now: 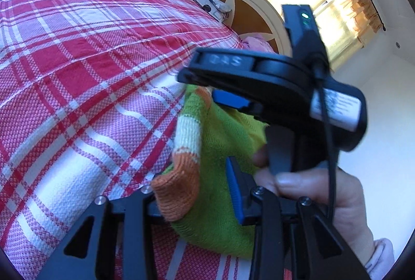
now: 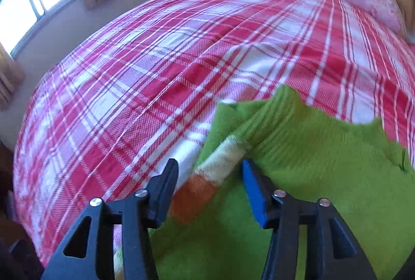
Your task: Fold small clothes
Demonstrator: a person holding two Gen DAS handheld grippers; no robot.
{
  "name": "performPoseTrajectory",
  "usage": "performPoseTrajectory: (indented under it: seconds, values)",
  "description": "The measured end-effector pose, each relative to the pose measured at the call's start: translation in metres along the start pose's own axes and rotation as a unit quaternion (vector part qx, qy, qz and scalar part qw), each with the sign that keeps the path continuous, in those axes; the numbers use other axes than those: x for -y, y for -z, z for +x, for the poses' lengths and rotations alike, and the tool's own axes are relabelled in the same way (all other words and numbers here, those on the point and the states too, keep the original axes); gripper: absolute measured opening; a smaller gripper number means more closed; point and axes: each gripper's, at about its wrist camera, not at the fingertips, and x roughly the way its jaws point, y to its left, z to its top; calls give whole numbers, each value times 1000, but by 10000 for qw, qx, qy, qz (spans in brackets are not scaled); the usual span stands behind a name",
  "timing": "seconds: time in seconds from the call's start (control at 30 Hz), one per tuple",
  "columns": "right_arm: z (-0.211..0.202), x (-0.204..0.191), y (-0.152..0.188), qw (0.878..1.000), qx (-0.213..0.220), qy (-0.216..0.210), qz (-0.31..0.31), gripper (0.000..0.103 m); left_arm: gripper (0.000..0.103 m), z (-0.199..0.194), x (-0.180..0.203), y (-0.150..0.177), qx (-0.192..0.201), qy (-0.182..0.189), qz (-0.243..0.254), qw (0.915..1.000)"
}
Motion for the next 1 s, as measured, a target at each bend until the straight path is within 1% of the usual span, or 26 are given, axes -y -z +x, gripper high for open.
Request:
performPoseTrajectory:
  seconds: [0.03, 0.1, 0.2, 0.37, 0.47, 0.5, 0.57, 0.6, 0.63, 0.73, 0.8, 0.87, 0.93, 1.0]
  values:
    - [3, -3, -1, 10000, -29, 1, -56, 70, 38, -1, 0, 0, 3, 8, -12, 10000]
    - [9, -12, -4, 9994, -113, 114, -301, 75, 38, -2, -1, 1, 6, 20, -32, 10000]
    - [16, -23, -3, 9958, -177, 444, -781, 74, 38, -3, 0, 2, 4, 6, -30, 10000]
    - [17, -23, -2, 9930, -250, 627, -973, 69, 37, -3, 2, 4, 4, 10, -43, 10000]
    - [16, -24, -1, 9904, -287, 717, -1143, 62, 38, -4, 1, 4, 10, 30, -52, 10000]
    - [15, -23, -1, 9906, -291, 713, -1126, 57, 38, -5, 1, 5, 12, 28, -51, 10000]
    - [10, -19, -3, 9919, -279, 733, -1003, 40, 38, -6, 1, 5, 14, 29, -48, 10000]
    - [9, -17, -4, 9922, -279, 765, -946, 27, 38, -6, 2, 5, 18, 35, -48, 10000]
    - [6, -9, -5, 9944, -284, 667, -774, 16, 38, -7, 2, 6, 22, 44, -45, 10000]
    - [-3, 14, -5, 9995, -217, 209, -106, 13, 38, -8, 4, 7, 23, 27, 0, 10000]
    - [-12, 23, -2, 9998, -74, 9, 168, 12, 38, -8, 8, 7, 22, 30, 92, 10000]
    - [-22, 28, 0, 9995, 53, -79, 311, 12, 38, -9, 14, 7, -4, 28, 258, 9997]
    - [-38, 36, 2, 9983, 228, -230, 488, 11, 38, -11, 23, 8, 7, -75, 499, 9987]
    - [-53, 46, 5, 9966, 361, -356, 643, 11, 38, -15, 38, 10, 88, -235, 924, 9954]
